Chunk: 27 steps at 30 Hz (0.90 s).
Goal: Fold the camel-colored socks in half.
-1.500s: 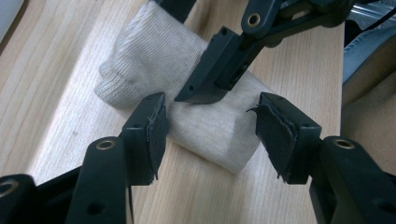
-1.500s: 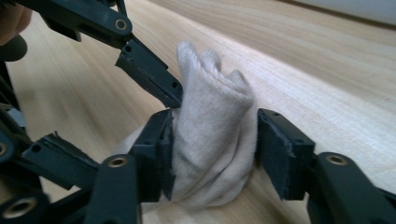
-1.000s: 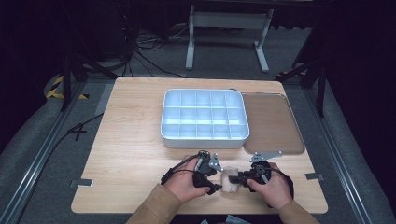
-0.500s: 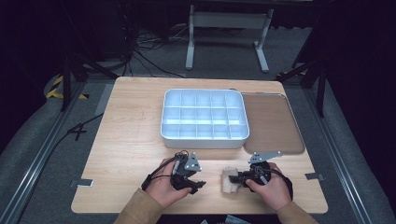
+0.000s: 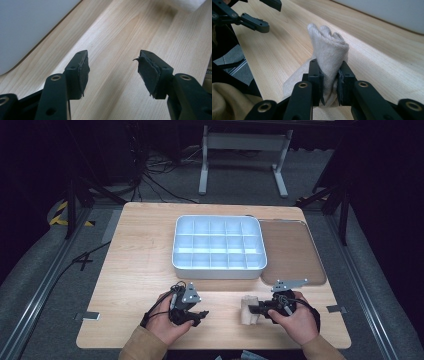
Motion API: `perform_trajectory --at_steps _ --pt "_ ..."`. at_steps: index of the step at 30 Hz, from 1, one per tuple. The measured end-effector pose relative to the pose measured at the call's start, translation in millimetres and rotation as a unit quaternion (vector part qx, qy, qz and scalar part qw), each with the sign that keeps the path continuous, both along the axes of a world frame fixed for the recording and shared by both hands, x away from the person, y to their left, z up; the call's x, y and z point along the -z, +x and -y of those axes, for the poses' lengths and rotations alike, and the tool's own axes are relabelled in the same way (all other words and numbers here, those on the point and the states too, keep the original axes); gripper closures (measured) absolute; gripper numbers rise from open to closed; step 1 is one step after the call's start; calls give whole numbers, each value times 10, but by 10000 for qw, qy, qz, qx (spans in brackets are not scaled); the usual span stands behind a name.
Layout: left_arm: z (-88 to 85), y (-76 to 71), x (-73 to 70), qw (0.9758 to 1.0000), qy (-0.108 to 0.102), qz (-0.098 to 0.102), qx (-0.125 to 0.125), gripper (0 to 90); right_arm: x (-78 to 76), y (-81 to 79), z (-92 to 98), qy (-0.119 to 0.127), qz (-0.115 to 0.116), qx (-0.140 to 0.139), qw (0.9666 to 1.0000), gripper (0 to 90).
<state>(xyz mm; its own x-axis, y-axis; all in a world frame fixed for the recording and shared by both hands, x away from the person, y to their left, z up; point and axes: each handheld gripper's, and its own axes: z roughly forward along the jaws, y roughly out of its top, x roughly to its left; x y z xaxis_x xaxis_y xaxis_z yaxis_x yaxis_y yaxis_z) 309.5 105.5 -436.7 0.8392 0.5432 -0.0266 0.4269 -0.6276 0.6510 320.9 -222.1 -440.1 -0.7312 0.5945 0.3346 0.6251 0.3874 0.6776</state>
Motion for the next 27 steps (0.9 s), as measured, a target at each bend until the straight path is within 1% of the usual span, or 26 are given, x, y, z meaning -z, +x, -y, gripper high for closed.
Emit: perform_trajectory --at_steps 1,2,3,4,6,8,10,12,15,17,18,19,21,27 --pt "-5 -1 1 10000 -28 -31 -14 424 -20 3 2 -1 25 3 10000 767" --pt "-10 -7 -1 10000 7 -40 -6 419 -35 7 4 4 48 2 10000 767" --pt "-10 -11 -2 9999 98 -103 13 418 -53 10 6 8 54 6 10000 767" --pt "-11 -16 4 9997 141 -175 7 415 -73 19 9 8 85 6 10000 767" --pt "-22 -14 11 9995 221 -212 -24 403 -108 34 13 -20 107 9 9999 766" --pt "-47 1 12 9995 186 -225 -69 391 -148 57 18 -59 133 15 9999 766" --pt "-74 12 4 9997 94 -189 -103 384 -194 78 22 -105 177 16 9998 766" --pt "-98 9 -8 9997 41 -197 -153 379 -260 101 24 -125 198 13 9997 766" --pt "-117 15 -13 9997 75 -185 -158 376 -293 115 25 -120 215 22 9997 766" --pt "-132 21 1 9995 84 -214 -217 375 -373 167 34 -151 277 33 9995 765" --pt "-136 22 2 9994 117 -217 -245 374 -389 179 37 -158 279 36 9995 765" --pt "-134 20 10 9994 95 -206 -269 374 -415 199 42 -179 298 35 9994 765" --pt "-131 16 5 9993 155 -181 -271 374 -460 236 52 -202 344 35 9992 764" --pt "-130 9 7 9994 131 -170 -279 372 -565 308 86 -263 437 82 9987 764"
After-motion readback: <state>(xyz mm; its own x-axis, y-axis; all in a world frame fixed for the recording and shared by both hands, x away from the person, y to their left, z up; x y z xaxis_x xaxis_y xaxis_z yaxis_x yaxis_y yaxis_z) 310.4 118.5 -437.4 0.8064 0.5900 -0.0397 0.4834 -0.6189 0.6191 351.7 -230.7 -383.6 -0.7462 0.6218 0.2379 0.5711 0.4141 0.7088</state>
